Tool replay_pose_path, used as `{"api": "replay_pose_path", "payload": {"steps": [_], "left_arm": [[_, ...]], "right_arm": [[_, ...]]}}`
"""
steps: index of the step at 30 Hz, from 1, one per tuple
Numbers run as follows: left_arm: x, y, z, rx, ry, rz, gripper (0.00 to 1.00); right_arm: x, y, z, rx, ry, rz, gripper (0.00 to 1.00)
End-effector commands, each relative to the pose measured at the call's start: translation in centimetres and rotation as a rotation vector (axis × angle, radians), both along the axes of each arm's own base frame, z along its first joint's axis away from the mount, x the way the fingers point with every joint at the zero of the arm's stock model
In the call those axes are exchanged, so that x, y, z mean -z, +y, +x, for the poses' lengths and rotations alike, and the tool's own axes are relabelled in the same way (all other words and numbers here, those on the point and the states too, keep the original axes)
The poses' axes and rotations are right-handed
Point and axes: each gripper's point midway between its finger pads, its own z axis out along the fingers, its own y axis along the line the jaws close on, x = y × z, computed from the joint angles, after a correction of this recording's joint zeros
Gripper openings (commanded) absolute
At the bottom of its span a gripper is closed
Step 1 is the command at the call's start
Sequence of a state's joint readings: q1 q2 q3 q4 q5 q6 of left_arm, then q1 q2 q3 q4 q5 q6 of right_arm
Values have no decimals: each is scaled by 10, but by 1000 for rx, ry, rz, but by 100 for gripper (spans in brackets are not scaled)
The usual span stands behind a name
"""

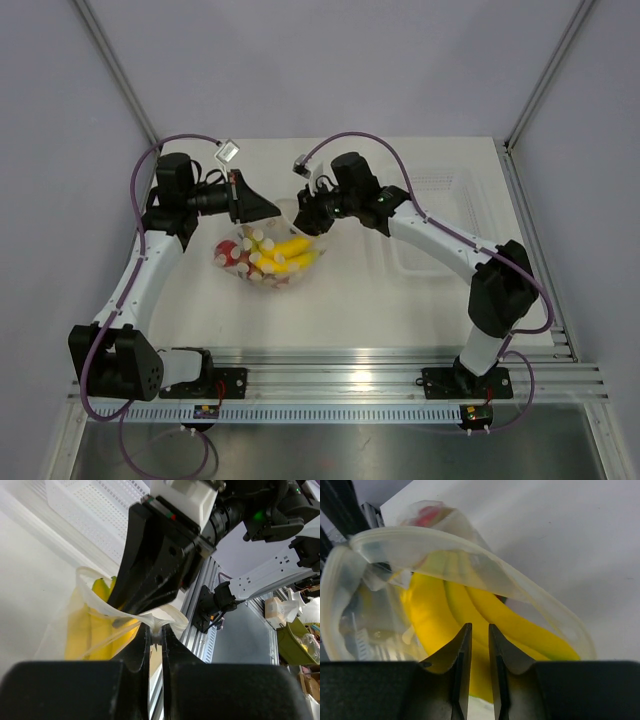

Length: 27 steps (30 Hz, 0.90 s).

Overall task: Place the food in the zip-top bag and seal the zipper
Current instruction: Adjust the zipper food storage bag at the center of the board.

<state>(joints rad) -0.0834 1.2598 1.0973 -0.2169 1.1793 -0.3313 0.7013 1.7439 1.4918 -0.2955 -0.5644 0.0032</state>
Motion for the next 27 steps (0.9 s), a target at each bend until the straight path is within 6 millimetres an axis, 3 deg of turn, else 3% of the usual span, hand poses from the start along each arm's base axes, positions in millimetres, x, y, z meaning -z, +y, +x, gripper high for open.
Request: {"api": "replay_pose_path", "payload": {"steps": [1, 6, 11, 16, 21, 25, 27], "left_arm": [[-30, -3, 1, 26, -131, -30, 0], [-31, -5, 1, 22, -128, -36, 0], [-38, -6, -3, 21, -143, -57, 0], [-37, -8, -6, 28, -131, -61, 0], [-37, -13, -6, 25, -144, -61, 0], [-28, -12, -6, 18, -116, -42, 0], [-26, -12, -8, 26, -121, -36, 0]], "right_arm": [[-7, 23, -21, -68, 30, 61, 26], [-3, 36, -34, -105, 52, 59, 21], [-5, 34, -31, -89, 35, 43, 22], [-1, 34, -32, -84, 41, 8, 37], [4, 41, -38, -78, 43, -8, 38], [-10, 38, -38, -41, 7, 9, 38], [-35, 29, -39, -14, -58, 45, 41]]}}
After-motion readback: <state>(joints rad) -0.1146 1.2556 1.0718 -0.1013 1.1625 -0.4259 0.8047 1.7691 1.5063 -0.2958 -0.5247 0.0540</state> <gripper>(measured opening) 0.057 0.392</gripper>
